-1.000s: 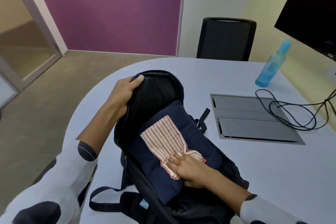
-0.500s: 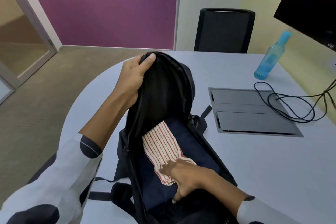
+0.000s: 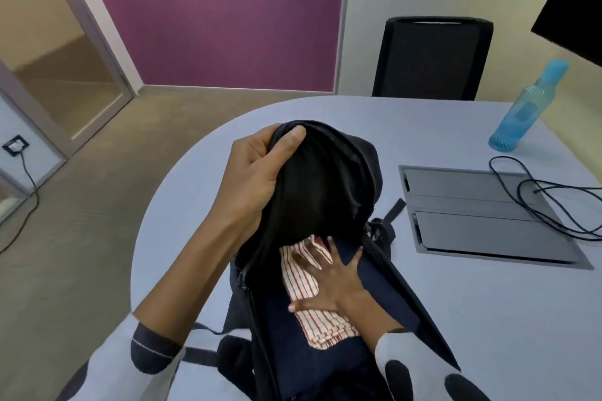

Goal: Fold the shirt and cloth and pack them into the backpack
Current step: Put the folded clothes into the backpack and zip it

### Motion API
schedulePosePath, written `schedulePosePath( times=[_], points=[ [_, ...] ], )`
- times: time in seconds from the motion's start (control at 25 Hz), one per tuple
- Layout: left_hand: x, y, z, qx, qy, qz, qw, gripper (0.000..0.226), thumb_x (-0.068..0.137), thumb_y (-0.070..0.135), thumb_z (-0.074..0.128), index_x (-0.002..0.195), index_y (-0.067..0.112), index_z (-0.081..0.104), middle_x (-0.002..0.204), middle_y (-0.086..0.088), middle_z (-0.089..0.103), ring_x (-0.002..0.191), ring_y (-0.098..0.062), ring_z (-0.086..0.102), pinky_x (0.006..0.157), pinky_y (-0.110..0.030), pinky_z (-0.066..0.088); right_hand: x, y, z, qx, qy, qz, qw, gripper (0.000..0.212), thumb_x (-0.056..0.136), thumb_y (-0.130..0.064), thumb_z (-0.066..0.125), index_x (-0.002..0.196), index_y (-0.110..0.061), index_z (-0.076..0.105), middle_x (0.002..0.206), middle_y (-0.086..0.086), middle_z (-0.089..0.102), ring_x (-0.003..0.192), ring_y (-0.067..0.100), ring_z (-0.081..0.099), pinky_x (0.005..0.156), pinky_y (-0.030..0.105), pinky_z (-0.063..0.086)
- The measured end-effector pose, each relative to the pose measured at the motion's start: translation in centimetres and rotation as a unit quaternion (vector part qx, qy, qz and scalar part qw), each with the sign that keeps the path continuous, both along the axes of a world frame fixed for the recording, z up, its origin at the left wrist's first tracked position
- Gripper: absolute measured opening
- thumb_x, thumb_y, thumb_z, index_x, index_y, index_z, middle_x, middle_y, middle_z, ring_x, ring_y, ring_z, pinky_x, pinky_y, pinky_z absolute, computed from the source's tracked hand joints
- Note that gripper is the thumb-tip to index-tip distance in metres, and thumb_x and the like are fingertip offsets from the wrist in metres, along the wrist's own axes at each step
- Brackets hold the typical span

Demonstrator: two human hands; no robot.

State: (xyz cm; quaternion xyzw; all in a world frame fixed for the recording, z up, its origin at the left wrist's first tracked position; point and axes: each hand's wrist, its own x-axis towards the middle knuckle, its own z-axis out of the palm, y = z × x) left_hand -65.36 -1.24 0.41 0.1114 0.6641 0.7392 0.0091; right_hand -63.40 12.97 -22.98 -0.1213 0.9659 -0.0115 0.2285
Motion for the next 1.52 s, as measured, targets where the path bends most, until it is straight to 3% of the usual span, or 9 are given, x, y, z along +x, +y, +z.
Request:
schedulePosePath(
  times=[0.16, 0.4, 0.52, 0.68, 0.84, 1.0, 1.16, 1.32, 1.52],
  points=[
    [0.2, -0.5, -1.1, -0.085, 0.021, 0.019, 0.996, 0.022, 0.094, 0.027, 0.055, 0.107, 0.015, 0.068, 0.099, 0.003, 0.072, 0.097, -0.012, 0.066, 0.083, -0.026, 0.053, -2.0, 0.7, 0.1, 0.012, -0.061, 0.007, 0.998, 0.111, 0.059, -0.095, 0.032, 0.146, -0.044, -0.015, 0.156, -0.011, -0.023, 0.142, 0.03, -0.026, 0.095, 0.078, -0.013],
    [-0.1, -1.6, -2.4, -0.119, 0.013, 0.029, 0.992, 0.026, 0.096, 0.029, 0.053, 0.111, 0.014, 0.067, 0.104, 0.001, 0.07, 0.1, -0.013, 0.064, 0.085, -0.027, 0.053, 1.3, 5.7, 1.1, 0.036, 0.082, 0.093, 0.992, 0.128, 0.053, -0.08, -0.036, 0.152, -0.012, 0.008, 0.16, 0.008, 0.012, 0.146, 0.025, -0.016, 0.116, 0.043, -0.016],
    [0.3, -1.4, -2.6, -0.139, 0.02, 0.034, 0.99, 0.027, 0.096, 0.032, 0.052, 0.113, 0.016, 0.066, 0.105, 0.003, 0.069, 0.101, -0.011, 0.063, 0.086, -0.027, 0.053, 2.3, 9.5, 3.2, 0.099, 0.126, 0.147, 0.976, 0.111, 0.074, -0.06, -0.022, 0.122, -0.004, 0.061, 0.121, 0.013, 0.065, 0.147, 0.031, 0.01, 0.117, 0.047, -0.012],
    [0.3, -1.0, -2.9, -0.145, 0.02, 0.04, 0.988, 0.027, 0.096, 0.035, 0.052, 0.112, 0.018, 0.066, 0.106, 0.002, 0.069, 0.104, -0.015, 0.063, 0.092, -0.035, 0.052, 5.6, 14.2, 5.6, 0.09, 0.195, 0.231, 0.949, 0.083, 0.095, -0.056, 0.01, 0.069, -0.012, 0.075, 0.064, -0.005, 0.066, 0.11, 0.021, 0.052, 0.115, 0.051, 0.004],
    [0.9, -0.6, -2.9, -0.131, 0.005, 0.046, 0.99, 0.022, 0.096, 0.031, 0.054, 0.109, 0.019, 0.066, 0.107, 0.0, 0.069, 0.104, -0.017, 0.063, 0.092, -0.036, 0.053, 9.8, 15.4, 8.7, -0.059, 0.118, 0.093, 0.987, 0.078, 0.079, -0.084, 0.015, 0.058, -0.021, 0.056, 0.064, -0.011, 0.053, 0.09, 0.006, 0.039, 0.1, 0.034, 0.02],
    [1.8, 0.5, -2.3, -0.229, 0.092, 0.039, 0.968, 0.025, 0.089, 0.022, 0.063, 0.114, 0.024, 0.062, 0.106, 0.002, 0.068, 0.098, -0.013, 0.064, 0.089, -0.035, 0.053, 11.0, 15.4, 12.4, -0.41, 0.103, -0.122, 0.898, 0.057, 0.073, -0.074, 0.052, 0.055, -0.02, 0.046, 0.06, -0.006, 0.043, 0.073, 0.006, 0.042, 0.071, 0.018, 0.033],
    [3.5, 3.9, -1.2, -0.41, 0.147, -0.023, 0.9, 0.055, 0.078, 0.043, 0.073, 0.127, 0.029, 0.053, 0.107, 0.007, 0.062, 0.092, -0.01, 0.061, 0.083, -0.027, 0.048, 10.8, 12.7, 13.4, -0.445, 0.11, -0.092, 0.884, 0.052, 0.071, -0.058, 0.065, 0.063, -0.009, 0.051, 0.066, 0.012, 0.053, 0.066, 0.022, 0.049, 0.061, 0.026, 0.039],
    [3.6, 6.6, -2.0, -0.535, 0.184, 0.006, 0.825, 0.027, 0.083, 0.023, 0.062, 0.11, 0.02, 0.066, 0.099, 0.0, 0.066, 0.09, -0.023, 0.061, 0.077, -0.033, 0.047, 10.6, 13.4, 12.8, -0.513, 0.077, -0.124, 0.846, 0.036, 0.078, -0.044, 0.071, 0.068, -0.011, 0.058, 0.075, 0.013, 0.062, 0.069, 0.028, 0.057, 0.066, 0.029, 0.047],
    [2.3, 6.0, -1.6, -0.511, 0.168, 0.091, 0.838, 0.025, 0.083, 0.018, 0.059, 0.103, 0.02, 0.074, 0.089, 0.001, 0.063, 0.083, -0.022, 0.058, 0.071, -0.03, 0.041, 7.0, 15.1, 9.5, -0.558, 0.121, -0.335, 0.75, 0.013, 0.087, -0.003, 0.064, 0.081, -0.011, 0.071, 0.078, 0.005, 0.071, 0.077, 0.02, 0.069, 0.071, 0.024, 0.055]
  ],
)
